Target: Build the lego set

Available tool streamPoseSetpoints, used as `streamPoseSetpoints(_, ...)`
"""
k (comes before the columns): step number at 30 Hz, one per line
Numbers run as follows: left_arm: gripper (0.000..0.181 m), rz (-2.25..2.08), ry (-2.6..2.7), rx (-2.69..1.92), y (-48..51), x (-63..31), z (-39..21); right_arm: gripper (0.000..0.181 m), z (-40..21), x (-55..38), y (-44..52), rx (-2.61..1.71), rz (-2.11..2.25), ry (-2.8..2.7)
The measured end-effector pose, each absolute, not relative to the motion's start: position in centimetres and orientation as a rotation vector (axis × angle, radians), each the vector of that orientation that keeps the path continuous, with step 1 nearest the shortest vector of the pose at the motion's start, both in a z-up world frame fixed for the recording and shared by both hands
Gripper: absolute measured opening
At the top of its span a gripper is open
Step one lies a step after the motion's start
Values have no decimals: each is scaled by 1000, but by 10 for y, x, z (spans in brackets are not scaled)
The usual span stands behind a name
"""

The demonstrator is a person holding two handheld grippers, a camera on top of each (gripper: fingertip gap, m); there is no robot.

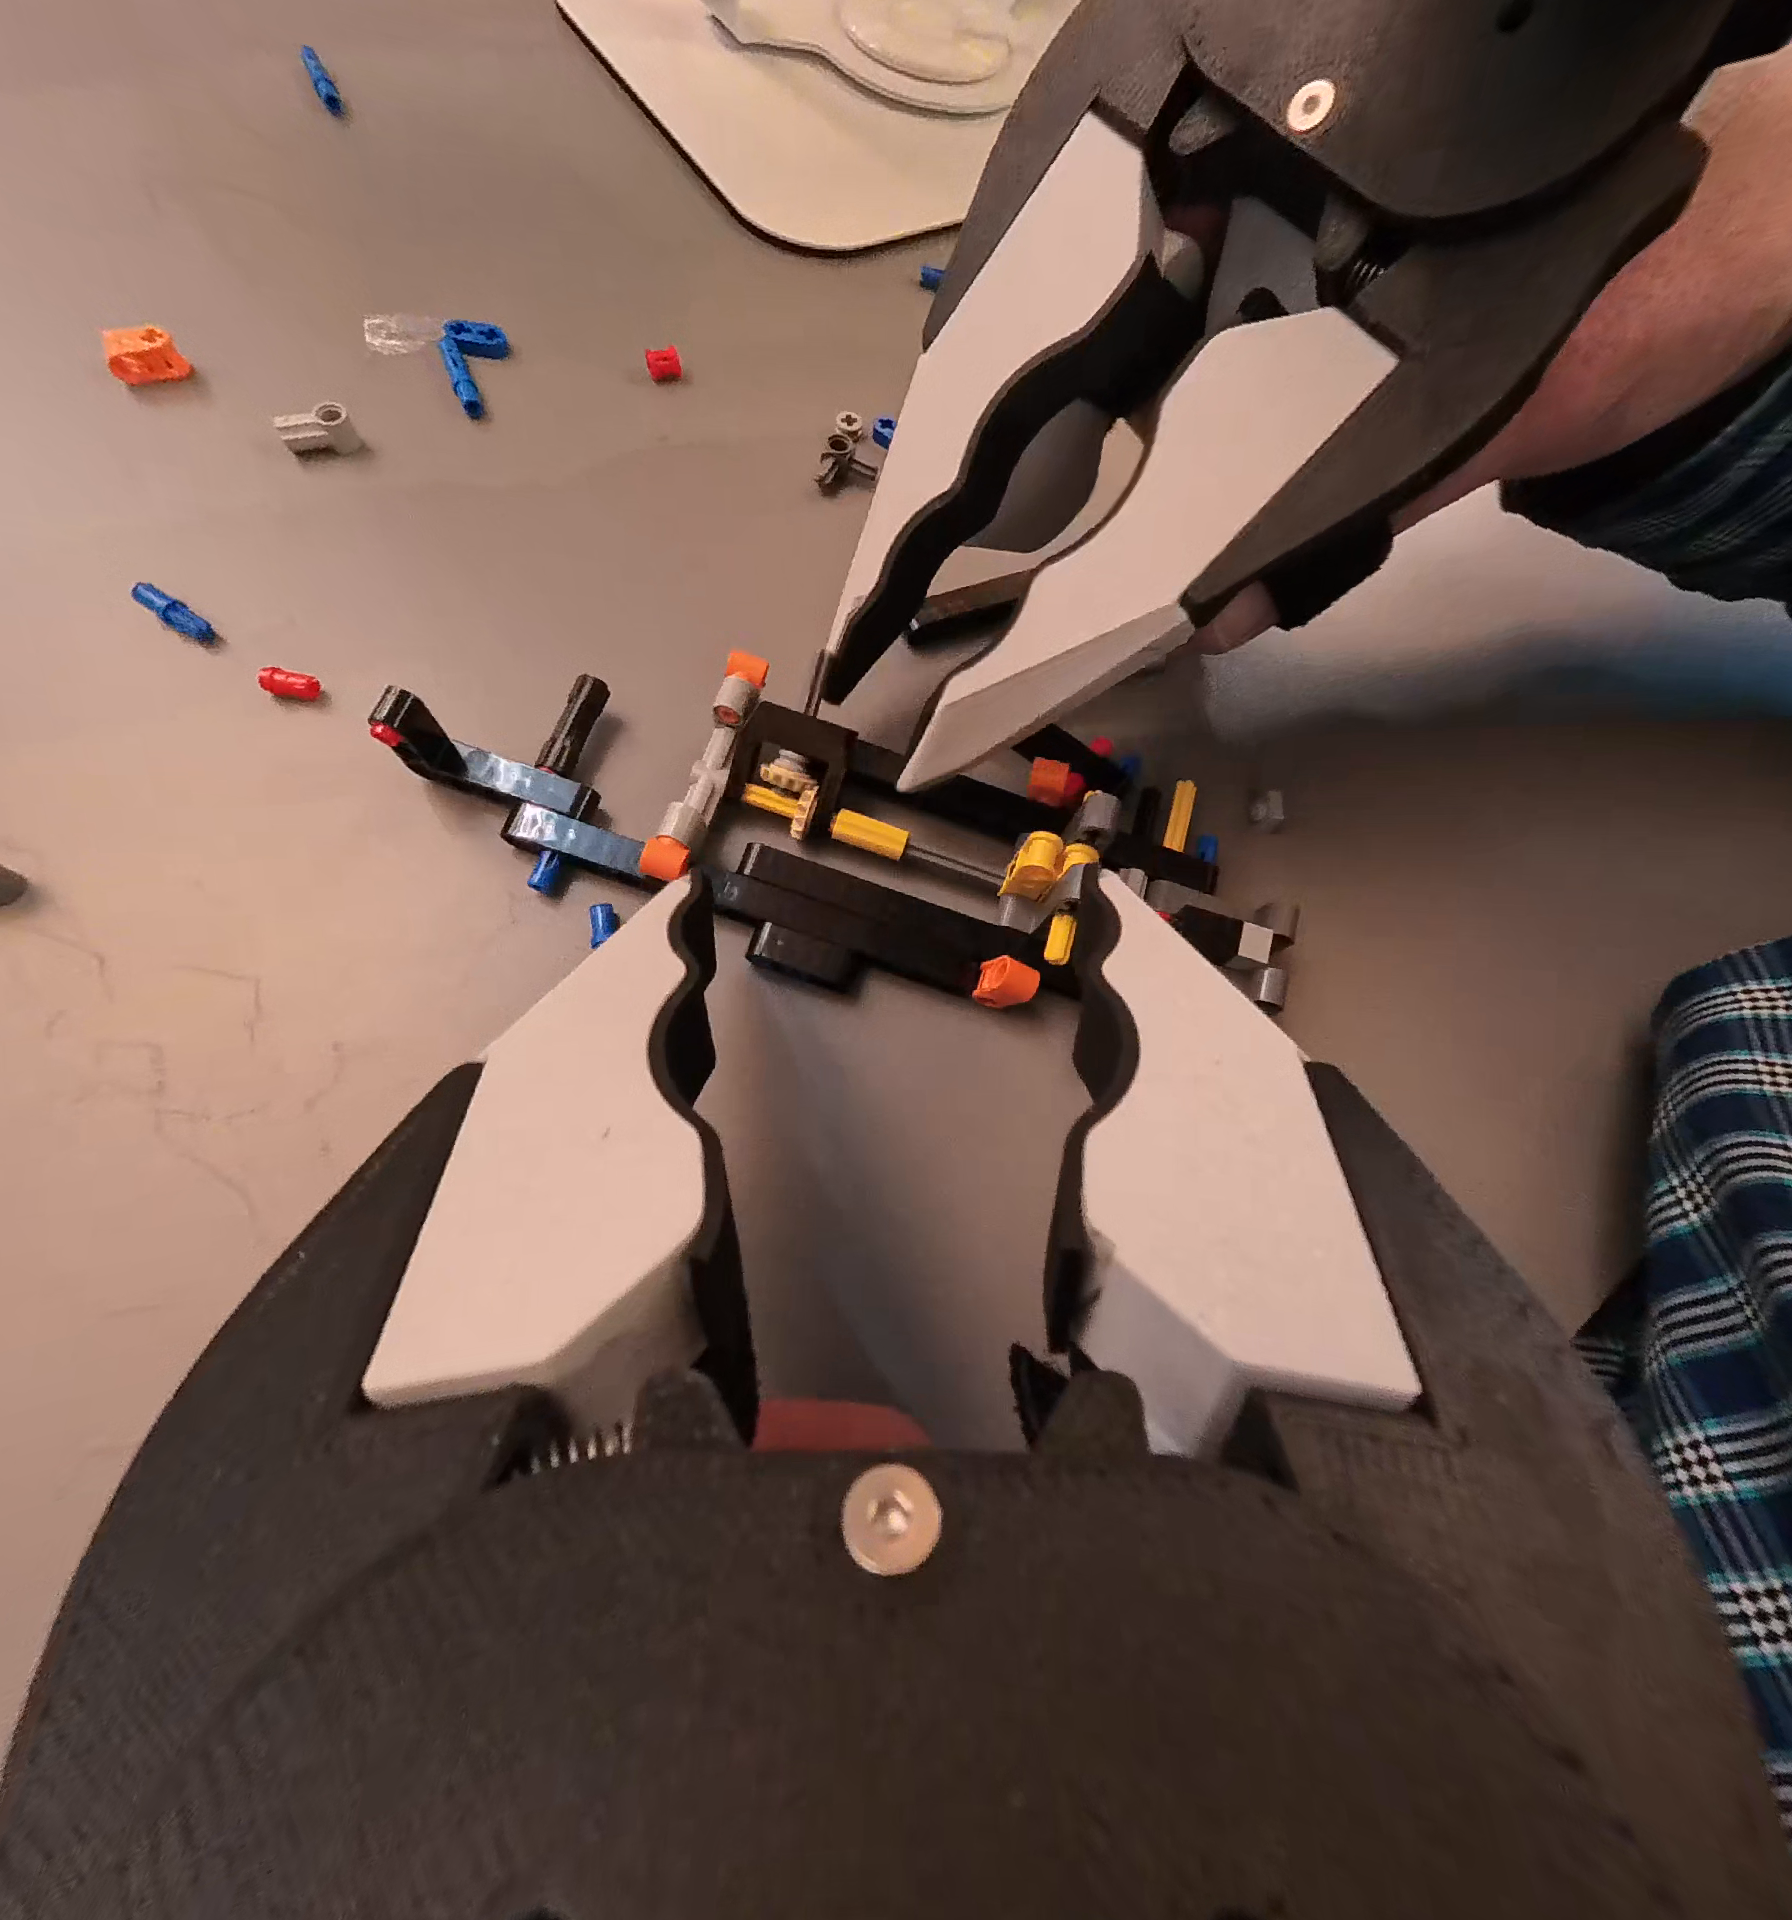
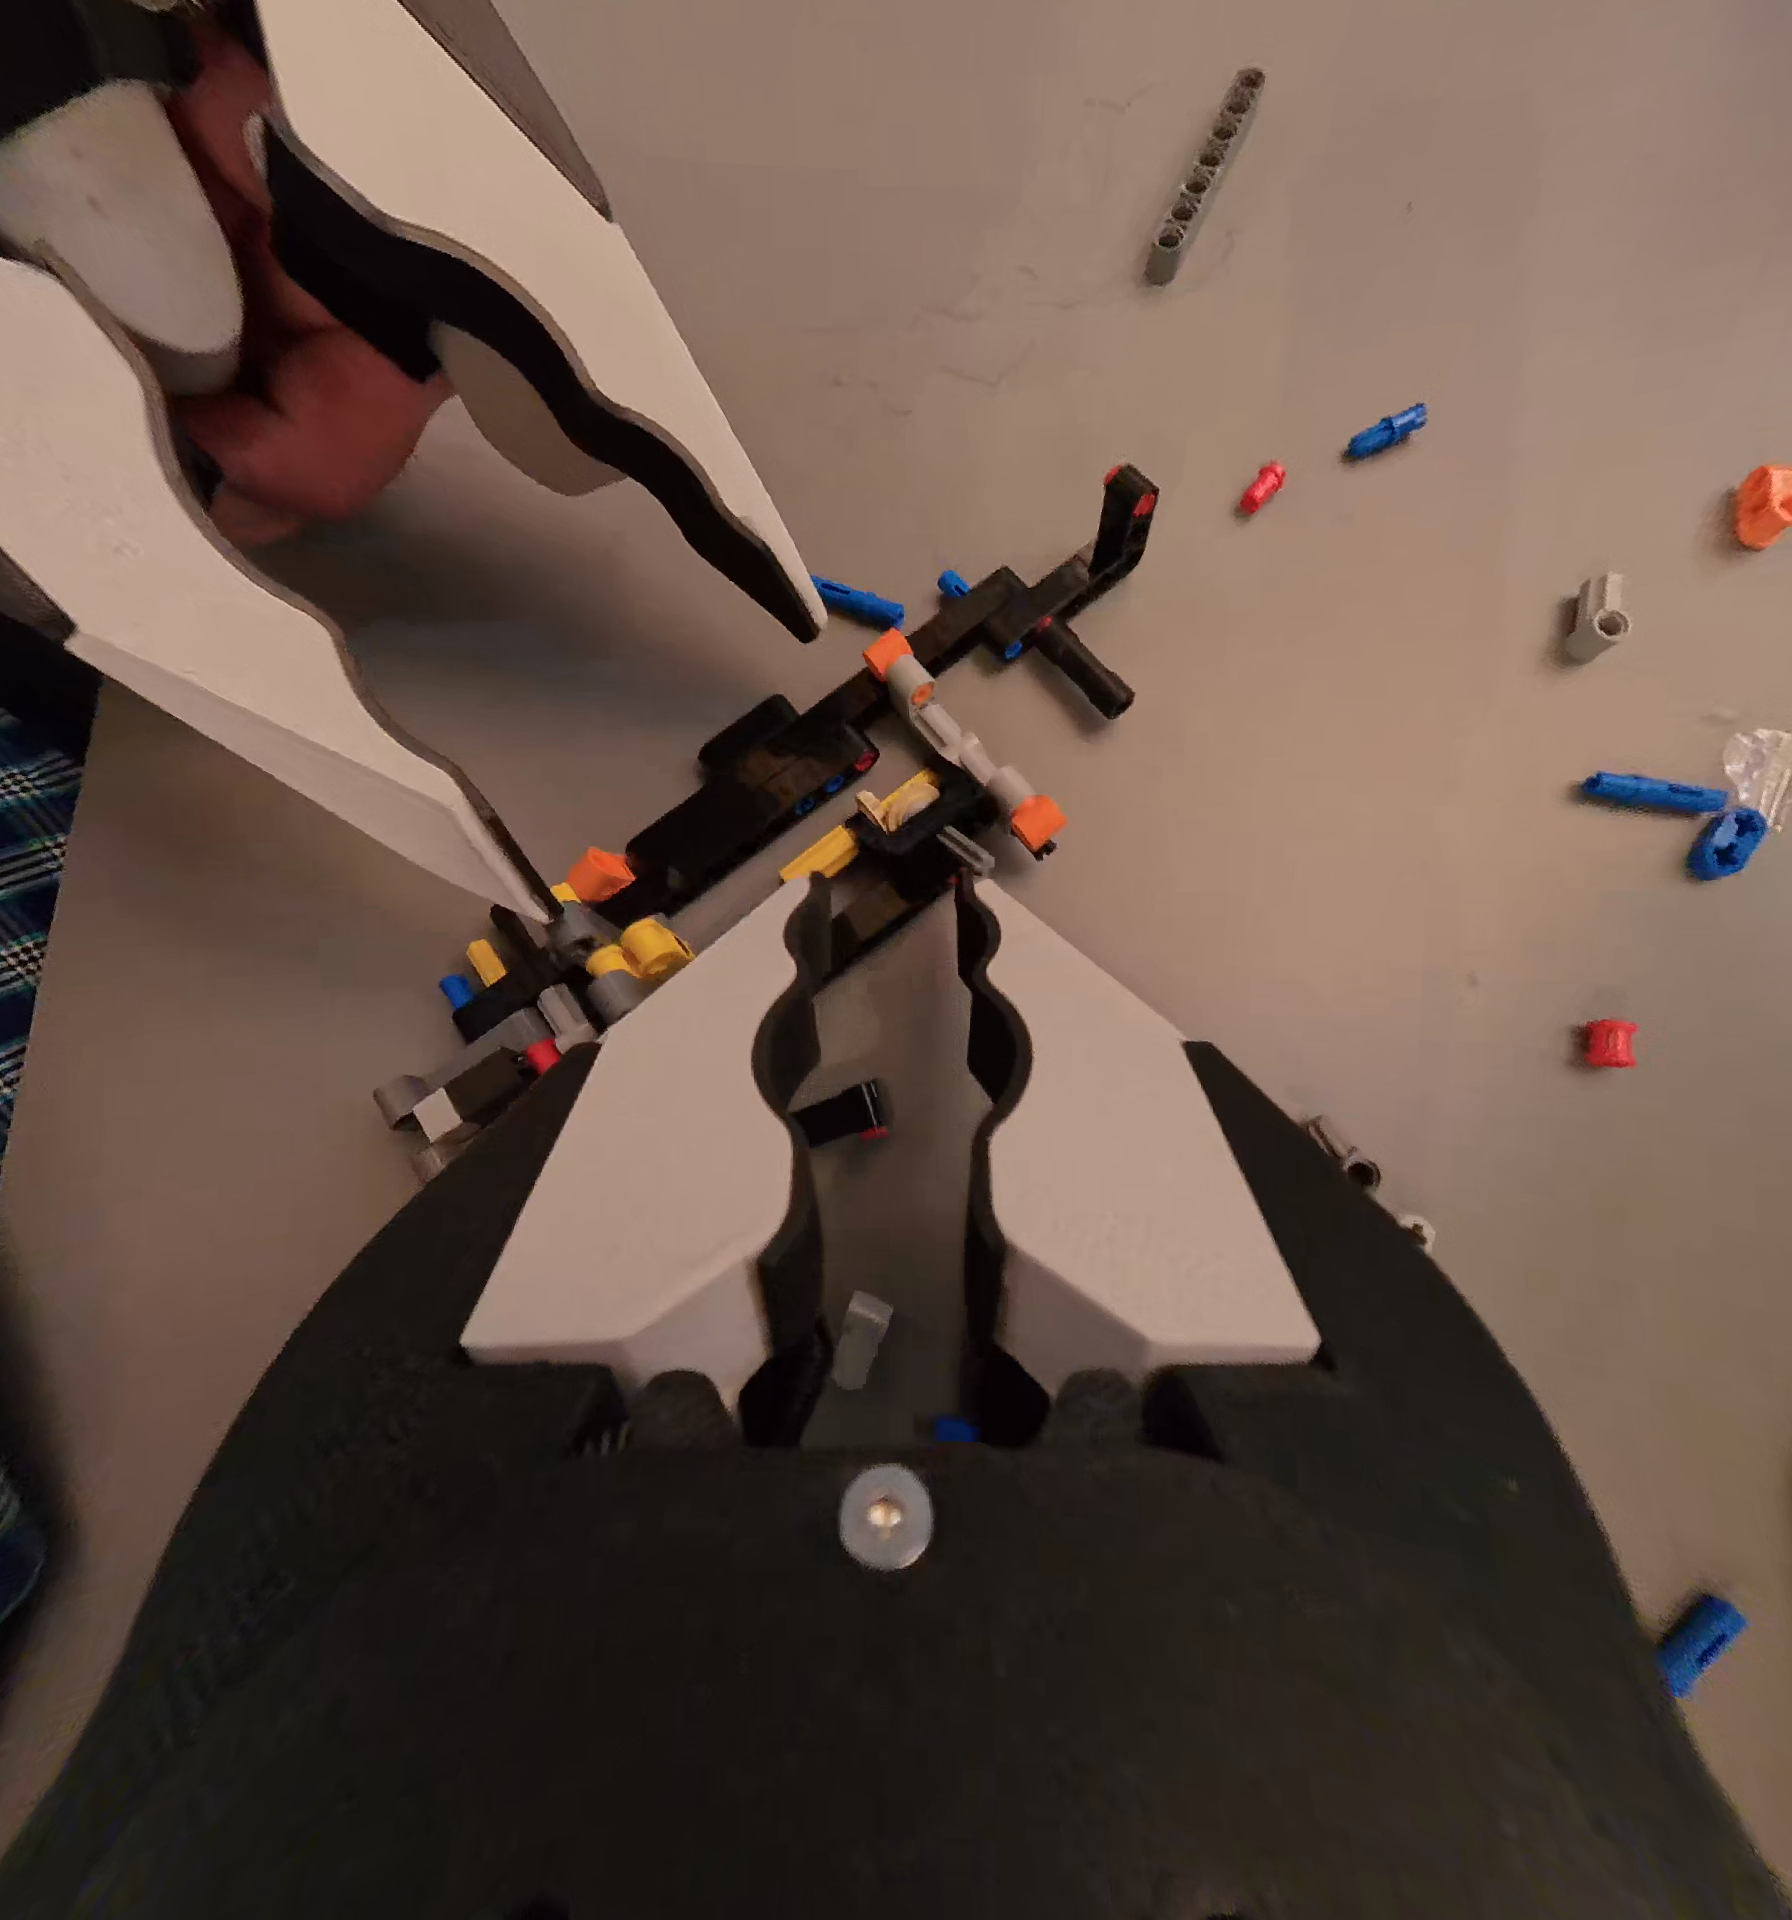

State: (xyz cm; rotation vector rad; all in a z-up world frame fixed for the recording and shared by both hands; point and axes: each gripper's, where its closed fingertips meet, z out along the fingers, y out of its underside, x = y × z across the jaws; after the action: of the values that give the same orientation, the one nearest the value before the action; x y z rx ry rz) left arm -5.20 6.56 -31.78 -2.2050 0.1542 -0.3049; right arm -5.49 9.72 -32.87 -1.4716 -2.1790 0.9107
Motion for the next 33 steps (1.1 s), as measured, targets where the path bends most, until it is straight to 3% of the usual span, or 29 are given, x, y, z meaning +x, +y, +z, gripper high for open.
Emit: streamPoseSetpoints(33, 71, -336, 146, -2202, 66, -51, -319, 25, -309, -63, 74, -1376, 1103, -2232)
